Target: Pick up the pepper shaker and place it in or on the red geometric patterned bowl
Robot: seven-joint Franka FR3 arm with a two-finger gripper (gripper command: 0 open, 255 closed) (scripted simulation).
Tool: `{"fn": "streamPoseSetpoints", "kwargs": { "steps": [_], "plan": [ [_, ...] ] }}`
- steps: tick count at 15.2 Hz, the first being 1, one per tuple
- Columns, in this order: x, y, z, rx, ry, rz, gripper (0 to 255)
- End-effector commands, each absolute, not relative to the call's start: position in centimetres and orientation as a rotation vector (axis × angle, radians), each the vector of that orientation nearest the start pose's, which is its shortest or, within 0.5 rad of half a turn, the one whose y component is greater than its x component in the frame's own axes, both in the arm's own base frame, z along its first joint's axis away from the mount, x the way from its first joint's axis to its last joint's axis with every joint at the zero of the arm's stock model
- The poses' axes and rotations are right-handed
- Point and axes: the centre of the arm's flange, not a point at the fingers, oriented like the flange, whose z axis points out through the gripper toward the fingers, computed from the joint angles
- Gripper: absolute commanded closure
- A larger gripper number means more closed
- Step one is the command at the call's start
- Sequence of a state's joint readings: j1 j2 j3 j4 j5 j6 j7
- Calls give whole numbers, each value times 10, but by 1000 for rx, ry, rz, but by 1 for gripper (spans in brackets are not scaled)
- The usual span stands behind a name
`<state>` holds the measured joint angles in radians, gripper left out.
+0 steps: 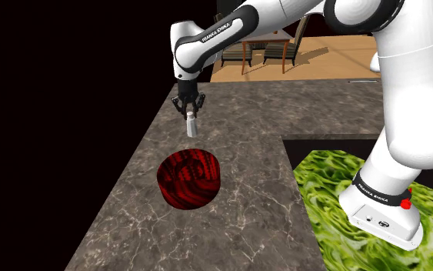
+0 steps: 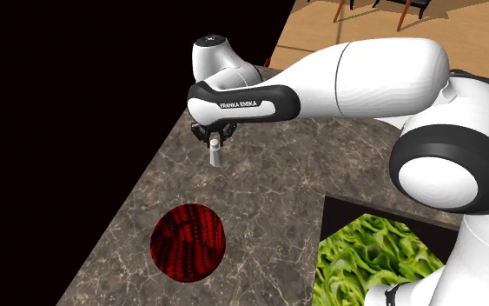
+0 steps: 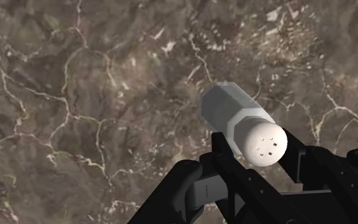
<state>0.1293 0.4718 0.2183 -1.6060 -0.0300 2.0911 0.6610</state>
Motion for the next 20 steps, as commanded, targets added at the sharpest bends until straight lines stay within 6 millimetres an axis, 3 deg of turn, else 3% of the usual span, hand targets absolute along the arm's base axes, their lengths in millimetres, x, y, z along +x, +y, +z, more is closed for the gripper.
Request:
{"fn": "streamPoseSetpoints", "kwargs": {
  "steps": [1,8,20],
  "plan": [
    [648,213,363,-3027,493,21,255],
    [648,213,363,-3027,493,21,255],
    [648,213,426,-3027,493,21,255]
  ]
}}
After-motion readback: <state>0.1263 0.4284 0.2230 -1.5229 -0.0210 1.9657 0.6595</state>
